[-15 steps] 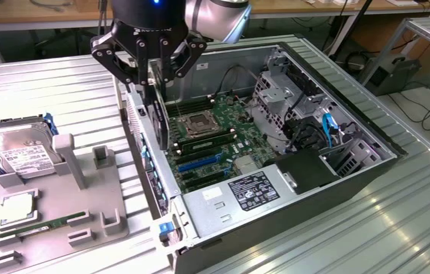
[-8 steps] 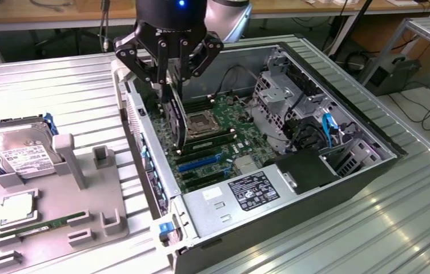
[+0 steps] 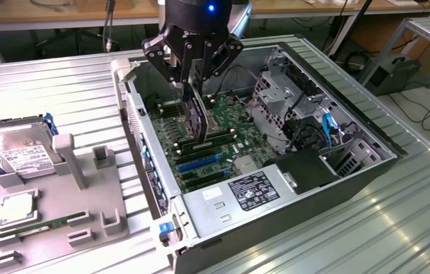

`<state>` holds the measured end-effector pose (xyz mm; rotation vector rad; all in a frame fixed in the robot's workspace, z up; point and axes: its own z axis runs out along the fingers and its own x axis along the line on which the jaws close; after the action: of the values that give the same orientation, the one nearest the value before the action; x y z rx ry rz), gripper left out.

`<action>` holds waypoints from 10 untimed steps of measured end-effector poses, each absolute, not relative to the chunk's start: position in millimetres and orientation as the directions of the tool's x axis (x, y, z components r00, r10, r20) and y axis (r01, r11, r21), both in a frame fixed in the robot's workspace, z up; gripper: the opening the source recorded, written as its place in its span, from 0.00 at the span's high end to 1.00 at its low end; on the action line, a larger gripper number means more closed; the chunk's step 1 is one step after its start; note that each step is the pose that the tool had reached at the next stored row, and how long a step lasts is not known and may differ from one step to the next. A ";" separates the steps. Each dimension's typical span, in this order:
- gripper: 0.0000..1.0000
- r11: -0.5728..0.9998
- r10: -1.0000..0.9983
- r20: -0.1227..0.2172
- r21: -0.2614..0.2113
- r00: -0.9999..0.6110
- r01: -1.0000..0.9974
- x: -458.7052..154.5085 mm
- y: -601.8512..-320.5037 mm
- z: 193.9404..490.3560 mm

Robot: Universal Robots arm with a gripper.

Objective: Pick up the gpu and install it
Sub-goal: 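Pick up the gpu and move the gpu toward the slot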

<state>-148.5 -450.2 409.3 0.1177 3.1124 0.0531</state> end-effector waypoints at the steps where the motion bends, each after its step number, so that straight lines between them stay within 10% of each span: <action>1: 0.74 0.997 0.076 -0.025 0.035 -0.997 0.075 -147.5 -449.6 409.1; 10: 0.74 0.997 0.076 -0.025 0.035 -0.997 0.075 -137.5 -443.7 404.9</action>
<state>-137.5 -443.7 404.9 0.1176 3.1124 0.0522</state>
